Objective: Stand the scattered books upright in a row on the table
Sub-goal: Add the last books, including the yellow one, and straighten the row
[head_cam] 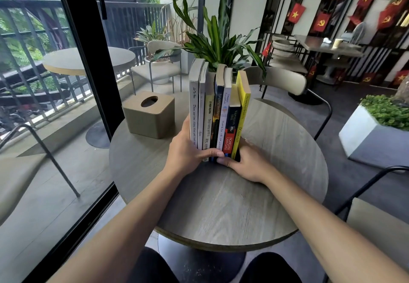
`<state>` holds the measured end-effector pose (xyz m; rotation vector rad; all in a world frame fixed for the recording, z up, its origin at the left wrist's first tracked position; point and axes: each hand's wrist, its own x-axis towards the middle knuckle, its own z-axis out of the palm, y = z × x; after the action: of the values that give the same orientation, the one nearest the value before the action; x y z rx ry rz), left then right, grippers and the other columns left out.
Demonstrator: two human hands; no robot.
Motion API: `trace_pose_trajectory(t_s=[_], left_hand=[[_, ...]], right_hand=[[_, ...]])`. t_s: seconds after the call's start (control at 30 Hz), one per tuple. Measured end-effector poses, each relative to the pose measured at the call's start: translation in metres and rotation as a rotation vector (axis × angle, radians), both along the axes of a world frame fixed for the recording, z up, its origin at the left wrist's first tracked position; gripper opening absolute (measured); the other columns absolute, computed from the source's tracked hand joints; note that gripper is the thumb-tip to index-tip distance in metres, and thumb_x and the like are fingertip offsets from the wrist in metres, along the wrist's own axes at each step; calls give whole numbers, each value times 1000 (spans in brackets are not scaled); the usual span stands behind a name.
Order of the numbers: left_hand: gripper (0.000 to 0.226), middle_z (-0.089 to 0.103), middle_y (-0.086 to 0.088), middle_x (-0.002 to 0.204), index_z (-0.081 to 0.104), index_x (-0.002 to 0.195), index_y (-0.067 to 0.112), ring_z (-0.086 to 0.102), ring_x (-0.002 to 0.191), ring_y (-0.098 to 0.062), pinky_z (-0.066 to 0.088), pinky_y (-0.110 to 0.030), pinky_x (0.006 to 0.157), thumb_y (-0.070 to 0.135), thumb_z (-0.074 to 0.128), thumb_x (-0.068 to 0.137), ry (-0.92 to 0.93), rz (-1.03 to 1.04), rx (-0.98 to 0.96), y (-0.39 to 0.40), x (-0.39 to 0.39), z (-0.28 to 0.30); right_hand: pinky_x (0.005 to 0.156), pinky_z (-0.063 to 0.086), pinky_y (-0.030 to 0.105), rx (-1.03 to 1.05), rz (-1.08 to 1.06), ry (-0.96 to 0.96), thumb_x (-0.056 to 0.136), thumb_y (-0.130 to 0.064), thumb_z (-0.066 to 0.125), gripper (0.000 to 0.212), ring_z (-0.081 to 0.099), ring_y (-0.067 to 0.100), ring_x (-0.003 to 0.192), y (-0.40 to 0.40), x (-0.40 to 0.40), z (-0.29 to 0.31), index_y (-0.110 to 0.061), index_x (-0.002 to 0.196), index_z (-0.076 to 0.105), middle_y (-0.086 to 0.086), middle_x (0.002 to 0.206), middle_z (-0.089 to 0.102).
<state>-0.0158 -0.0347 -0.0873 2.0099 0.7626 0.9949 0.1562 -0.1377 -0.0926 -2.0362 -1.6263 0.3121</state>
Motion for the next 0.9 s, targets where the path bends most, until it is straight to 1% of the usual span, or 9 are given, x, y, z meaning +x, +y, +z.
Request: trace_pose_trajectory(t_s=[0.1,0.2,0.27,0.37,0.4,0.6,0.73,0.8,0.9], left_hand=[[129,60,16,125,34,150,21,56,117,-6,52,-37,98,75,80,43,5,-3,14,0,0,0],[127,58,21,122,34,149,22,56,116,-4,50,-31,96,74,80,43,9,-12,8,0,-1,0],[123,59,24,120,36,149,22,57,114,1,49,-24,93,71,83,46,10,-28,-4,2,-3,0],[110,62,29,110,45,144,18,59,103,15,48,-7,80,52,90,50,-3,-47,-49,7,-5,-1],[106,63,30,108,47,143,18,59,101,18,48,-5,77,48,91,51,-9,-52,-54,8,-6,-1],[104,65,26,110,48,142,18,59,99,18,49,-5,76,45,94,52,-31,-48,-46,12,-4,-5],[118,61,21,120,40,147,21,57,102,14,48,-7,83,58,90,47,13,-67,-19,13,-5,-1],[118,58,18,121,43,145,20,55,109,4,47,-19,94,75,81,47,101,-65,107,14,-7,4],[130,55,-2,125,49,141,11,47,112,-21,36,-35,98,102,45,50,386,76,538,18,-10,12]], right_hand=[[105,42,39,11,-14,-8,82,-64,64,82,46,24,132,0,-1,0,-28,150,36,-2,147,49],[104,43,39,10,-25,-10,80,-67,63,84,48,23,130,0,-3,-1,-30,150,36,-4,146,50],[102,44,37,16,-37,-8,78,-69,64,85,50,22,128,0,-3,-2,-31,149,36,-4,143,52],[101,45,36,39,-47,17,74,-68,69,89,51,20,126,-2,-6,-1,-31,148,36,-5,141,54],[101,45,37,48,-44,23,73,-69,70,91,51,20,127,-2,-6,-1,-31,148,35,-6,141,54],[91,42,27,82,-58,-9,70,-63,78,94,54,19,121,-2,-10,3,-31,148,35,-5,139,56],[96,51,37,78,-88,29,56,-77,77,103,58,15,117,3,-14,5,-37,144,40,-13,134,58],[93,54,41,88,-106,53,47,-85,74,110,60,13,113,5,-17,7,-38,141,42,-16,129,59],[89,55,41,92,-138,47,45,-87,73,113,62,14,108,8,-20,12,-34,140,42,-14,124,62]])
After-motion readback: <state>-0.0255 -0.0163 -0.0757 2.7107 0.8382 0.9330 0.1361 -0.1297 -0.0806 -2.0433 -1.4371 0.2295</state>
